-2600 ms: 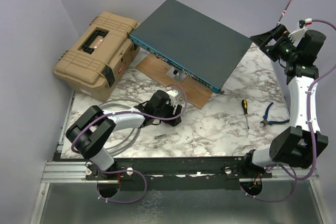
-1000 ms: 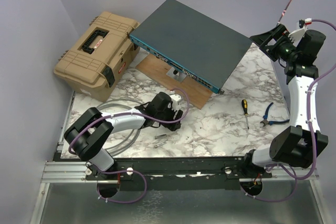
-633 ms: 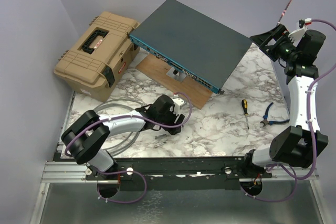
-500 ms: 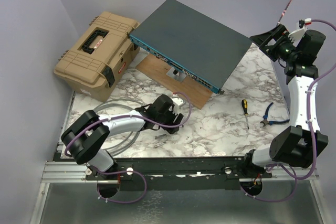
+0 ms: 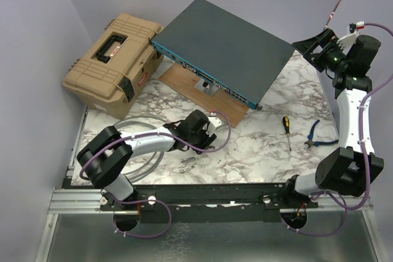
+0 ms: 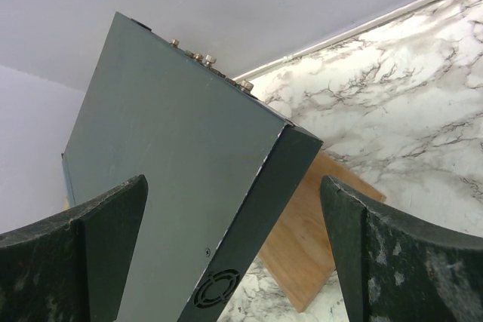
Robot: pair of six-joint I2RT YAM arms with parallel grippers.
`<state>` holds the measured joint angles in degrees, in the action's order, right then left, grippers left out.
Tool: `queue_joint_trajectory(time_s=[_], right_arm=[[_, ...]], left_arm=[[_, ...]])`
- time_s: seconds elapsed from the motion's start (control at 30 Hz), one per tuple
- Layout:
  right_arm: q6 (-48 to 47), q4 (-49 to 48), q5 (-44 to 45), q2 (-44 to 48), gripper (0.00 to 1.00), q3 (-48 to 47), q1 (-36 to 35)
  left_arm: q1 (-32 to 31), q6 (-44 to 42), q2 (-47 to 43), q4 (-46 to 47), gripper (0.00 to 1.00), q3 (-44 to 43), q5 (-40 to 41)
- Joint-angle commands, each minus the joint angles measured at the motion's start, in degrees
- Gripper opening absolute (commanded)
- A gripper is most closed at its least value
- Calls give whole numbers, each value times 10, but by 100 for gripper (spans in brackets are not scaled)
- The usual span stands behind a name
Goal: Insert the plug into the switch port
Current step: Pick up the connector from the center of the board.
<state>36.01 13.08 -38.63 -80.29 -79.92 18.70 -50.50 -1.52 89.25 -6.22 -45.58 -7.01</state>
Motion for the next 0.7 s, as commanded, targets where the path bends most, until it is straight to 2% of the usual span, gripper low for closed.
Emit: queue_joint_trajectory(time_s=[0.0,0.47,0.67], right_arm=[[3,-11,-9,-4,99,3,-2],[4,-12,-10,-7,99,2,-2],[4,-13,-10,-8,99,0,-2]], left_arm=[[-12,-48,16,-18,46,-21,0],[-26,-77,48,-53,33,-42,16],[-31,-86,55,-78,31,-47,23]])
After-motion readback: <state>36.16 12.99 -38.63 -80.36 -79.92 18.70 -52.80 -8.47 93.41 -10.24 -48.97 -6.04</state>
